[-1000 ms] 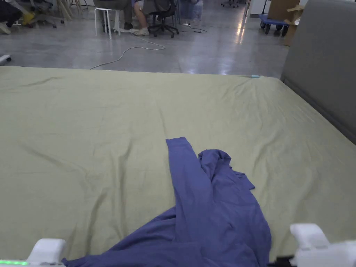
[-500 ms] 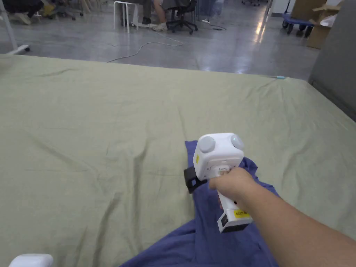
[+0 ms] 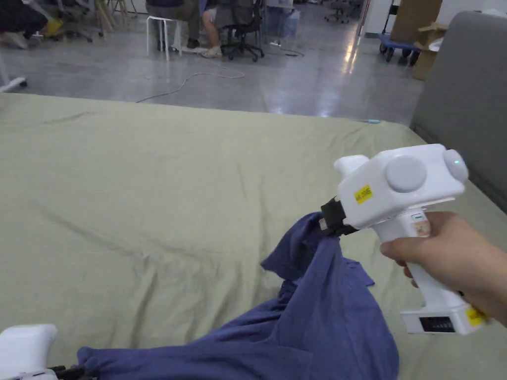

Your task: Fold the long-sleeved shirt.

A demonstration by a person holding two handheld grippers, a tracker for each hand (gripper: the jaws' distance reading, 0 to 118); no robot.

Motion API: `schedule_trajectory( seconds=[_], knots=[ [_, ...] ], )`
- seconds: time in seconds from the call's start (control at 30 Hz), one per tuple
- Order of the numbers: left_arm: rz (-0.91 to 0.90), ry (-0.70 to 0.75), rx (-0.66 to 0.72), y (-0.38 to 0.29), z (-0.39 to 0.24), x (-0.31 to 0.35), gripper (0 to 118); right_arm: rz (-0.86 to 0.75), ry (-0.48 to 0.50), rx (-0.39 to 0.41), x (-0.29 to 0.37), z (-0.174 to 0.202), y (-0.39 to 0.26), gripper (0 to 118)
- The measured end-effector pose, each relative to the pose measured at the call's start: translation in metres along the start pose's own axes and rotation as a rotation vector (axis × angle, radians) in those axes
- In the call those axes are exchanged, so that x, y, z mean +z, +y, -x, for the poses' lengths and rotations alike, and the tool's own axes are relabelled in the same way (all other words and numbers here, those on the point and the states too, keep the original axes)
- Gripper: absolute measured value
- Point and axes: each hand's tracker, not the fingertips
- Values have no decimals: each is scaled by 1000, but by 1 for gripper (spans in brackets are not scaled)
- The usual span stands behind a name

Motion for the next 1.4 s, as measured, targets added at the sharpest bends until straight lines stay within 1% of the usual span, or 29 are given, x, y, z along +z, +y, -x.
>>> schedule_trajectory(
  seconds=[0.03, 0.07, 0.13, 0.2, 0.27, 0.33, 0.4, 0.5, 0.57, 0.63, 0.7, 0.8, 0.87, 0.9, 0.97, 1.0, 1.13, 1.23, 1.33, 1.4],
  knots=[
    [-19, -7, -12, 5, -3, 8, 10, -43, 6, -4, 31, -5, -3, 0],
    [-27, -12, -33, 13, -7, 15, 10, -87, -7, 8, 64, -10, -6, 0],
    [-54, -27, -75, 32, -17, 33, 10, -151, -81, 37, 121, -13, -14, 0],
    [-89, -41, -112, 58, -24, 49, 10, -207, -127, 12, 173, -27, -10, 0],
    [-136, -86, -88, 95, -27, 69, 10, -264, -171, -14, 221, -41, -5, 0],
    [-201, -121, -86, 132, -36, 91, 10, -307, -225, -21, 260, -49, 7, 0],
    [-269, -137, -110, 173, -50, 116, 10, -341, -237, -36, 293, -58, 22, 0],
    [-370, -114, -212, 241, -83, 154, 10, -399, -301, -35, 330, -69, 58, 0],
    [-422, -96, -246, 282, -100, 174, 10, -423, -355, -45, 345, -76, 87, 0],
    [-461, -63, -257, 321, -114, 190, 10, -443, -404, -65, 357, -83, 114, 0],
    [-474, -74, -222, 358, -120, 203, 10, -464, -425, -97, 364, -96, 145, 0],
    [-546, 14, -222, 413, -130, 213, 10, -487, -381, -179, 368, -120, 195, 0],
    [-540, 62, -224, 449, -134, 215, 10, -479, -341, -180, 371, -133, 227, 0],
    [-560, 90, -198, 461, -136, 218, 9, -511, -328, -215, 374, -135, 233, 0],
    [-582, 79, -133, 485, -136, 224, 10, -570, -307, -304, 377, -141, 249, 0],
    [-608, 73, -119, 492, -138, 229, 10, -589, -312, -320, 376, -141, 256, 0],
    [-655, 126, -169, 509, -148, 233, 9, -617, -353, -280, 368, -137, 269, 0],
    [-642, 128, -171, 511, -147, 216, 9, -600, -343, -295, 348, -142, 272, 0],
    [-582, 119, -192, 502, -138, 176, 9, -539, -334, -296, 306, -150, 262, 0],
    [-498, 143, -230, 486, -130, 137, 9, -465, -306, -293, 263, -159, 248, 0]
  ],
)
